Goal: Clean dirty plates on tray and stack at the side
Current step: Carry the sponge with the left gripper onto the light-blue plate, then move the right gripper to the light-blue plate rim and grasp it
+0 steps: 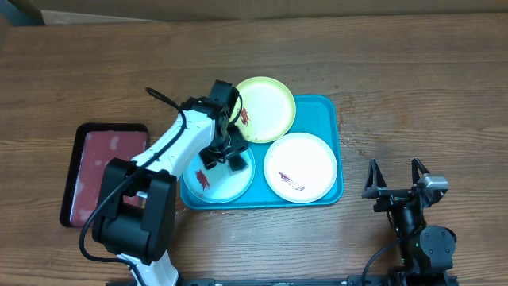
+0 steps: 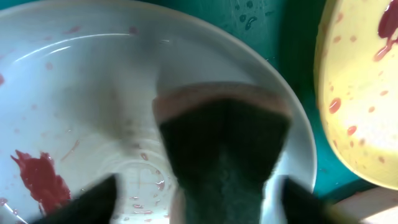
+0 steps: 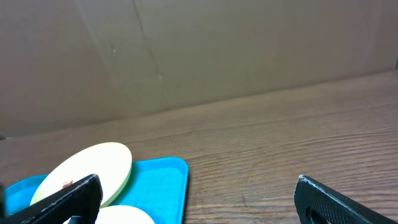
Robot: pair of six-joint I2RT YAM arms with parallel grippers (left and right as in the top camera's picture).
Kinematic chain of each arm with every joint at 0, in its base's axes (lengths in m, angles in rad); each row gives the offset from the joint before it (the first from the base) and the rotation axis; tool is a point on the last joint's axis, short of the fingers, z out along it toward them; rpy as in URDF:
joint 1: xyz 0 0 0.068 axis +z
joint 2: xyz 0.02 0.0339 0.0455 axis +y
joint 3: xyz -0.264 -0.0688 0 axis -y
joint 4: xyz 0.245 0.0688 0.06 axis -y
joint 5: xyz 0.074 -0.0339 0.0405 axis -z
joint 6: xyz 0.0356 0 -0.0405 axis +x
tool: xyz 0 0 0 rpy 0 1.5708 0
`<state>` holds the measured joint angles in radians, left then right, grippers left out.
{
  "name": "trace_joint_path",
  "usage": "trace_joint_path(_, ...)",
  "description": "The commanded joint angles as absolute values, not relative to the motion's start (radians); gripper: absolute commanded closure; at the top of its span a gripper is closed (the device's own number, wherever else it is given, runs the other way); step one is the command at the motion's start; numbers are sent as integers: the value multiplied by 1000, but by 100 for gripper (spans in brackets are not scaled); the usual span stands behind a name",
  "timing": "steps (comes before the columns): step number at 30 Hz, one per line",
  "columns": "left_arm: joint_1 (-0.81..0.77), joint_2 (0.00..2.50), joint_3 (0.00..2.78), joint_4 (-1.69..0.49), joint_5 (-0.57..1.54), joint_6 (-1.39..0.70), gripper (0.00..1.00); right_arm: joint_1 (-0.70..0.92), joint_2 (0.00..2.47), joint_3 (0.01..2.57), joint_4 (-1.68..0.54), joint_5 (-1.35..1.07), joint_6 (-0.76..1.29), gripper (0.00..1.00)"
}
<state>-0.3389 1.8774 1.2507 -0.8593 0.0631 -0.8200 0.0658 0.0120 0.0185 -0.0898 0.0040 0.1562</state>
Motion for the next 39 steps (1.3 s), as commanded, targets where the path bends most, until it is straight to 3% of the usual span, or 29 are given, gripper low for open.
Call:
trace_joint_path(1, -334, 1883, 1293, -874, 44, -701, 0, 61, 5, 8, -84, 5, 152, 0)
trace_joint_path(8, -322, 1782, 1553, -1100, -162, -723, 0, 61, 5, 8, -51, -4, 164, 0)
trace_joint_path(10, -304, 1741, 1629, -1145, -196, -726, 0, 62, 5, 8, 0, -107, 265, 0)
trace_joint_path(13, -273, 1693, 1679, -1160, -218, -725, 0, 62, 5, 8, 118, -220, 342, 0)
trace_joint_path(16, -241, 1662, 1682, -1171, -218, -725, 0, 62, 5, 11, 340, -302, 333, 0)
trace_joint_path(19, -217, 1664, 1680, -1199, -218, -725, 0, 60, 18, 90, 386, -306, 241, 0)
trace_joint_path(24, -197, 1664, 1656, -1215, -217, -725, 0, 60, 231, 515, -68, -312, -67, 0)
trace_joint_path(29, -197, 1665, 1656, -1220, -211, -725, 0, 62, 799, 1208, -785, -353, -183, 0)
trace_joint_path(35, -197, 1665, 1656, -1235, -209, -725, 0, 62, 1194, 1605, -1066, -743, -180, 0)
trace_joint_path(39, -197, 1665, 1656, -1260, -210, -725, 0, 71, 1353, 1644, -1005, -900, -109, 0)
